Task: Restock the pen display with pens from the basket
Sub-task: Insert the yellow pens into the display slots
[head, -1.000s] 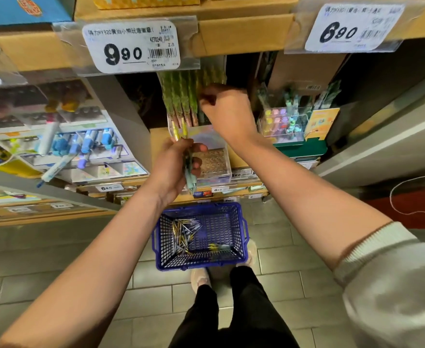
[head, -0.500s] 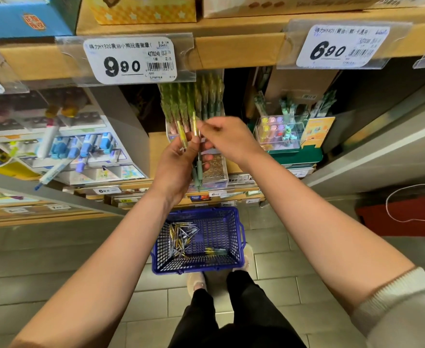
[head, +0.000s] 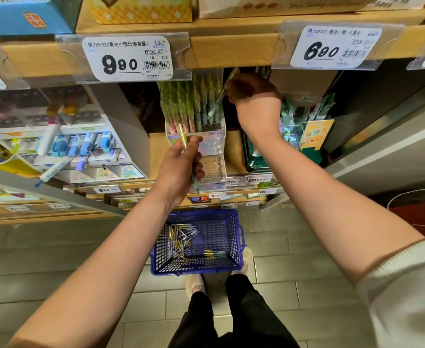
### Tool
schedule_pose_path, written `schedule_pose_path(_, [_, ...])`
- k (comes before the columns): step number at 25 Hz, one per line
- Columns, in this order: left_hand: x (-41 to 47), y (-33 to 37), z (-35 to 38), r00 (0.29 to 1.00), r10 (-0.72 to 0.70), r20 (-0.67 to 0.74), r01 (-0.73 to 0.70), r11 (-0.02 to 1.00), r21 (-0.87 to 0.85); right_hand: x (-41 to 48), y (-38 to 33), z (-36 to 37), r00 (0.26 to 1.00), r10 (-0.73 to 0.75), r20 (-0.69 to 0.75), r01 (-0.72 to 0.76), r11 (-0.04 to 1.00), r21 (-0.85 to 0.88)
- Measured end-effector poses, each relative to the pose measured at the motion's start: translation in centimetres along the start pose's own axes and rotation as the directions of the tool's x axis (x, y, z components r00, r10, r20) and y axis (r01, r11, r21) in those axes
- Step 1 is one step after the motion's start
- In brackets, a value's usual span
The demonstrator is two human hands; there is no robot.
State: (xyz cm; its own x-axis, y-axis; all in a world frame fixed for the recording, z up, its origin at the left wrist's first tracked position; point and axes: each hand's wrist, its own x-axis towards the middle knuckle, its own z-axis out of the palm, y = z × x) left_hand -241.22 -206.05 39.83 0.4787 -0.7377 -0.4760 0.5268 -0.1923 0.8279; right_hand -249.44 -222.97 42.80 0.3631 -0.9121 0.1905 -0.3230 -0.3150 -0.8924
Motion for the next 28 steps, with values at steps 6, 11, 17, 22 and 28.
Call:
schedule_pose_path(6, [-0.1,0.6,-0.4,0.996,-0.050,0.069,0.061,0.984,-0.165,0.0,-0.8,1.4,0.971,-0.224,0.080,0.233,0.962,-0.139])
schedule_pose_path(11, [0.2,0.8,-0.7,0.998,-0.051,0.030,0.056,0.981,-0.184,-0.8,-0.3,2.5,0.951,-0.111,0.290,0.216,0.908,-0.359])
schedule_pose_path(17, [0.2,0.9,-0.8,0.998,0.024,0.055,-0.018,0.993,-0.114,-0.7,-0.4,3.3,0.950,-0.002,0.311,0.194,0.784,-0.589])
schedule_pose_path(22, [0.2,0.8,0.1,0.996,0.076,0.040,-0.073,0.995,-0.072,-2.9,-0.3,1.4,0.933,0.183,0.312,-0.157,0.982,-0.106])
schedule_pose_path(28, [0.2,0.4,1.8,0.995,0.096,0.042,-0.093,0.994,-0.057,-4.3,0.1,0.2,0.888,0.205,0.410,-0.160,0.977,-0.143])
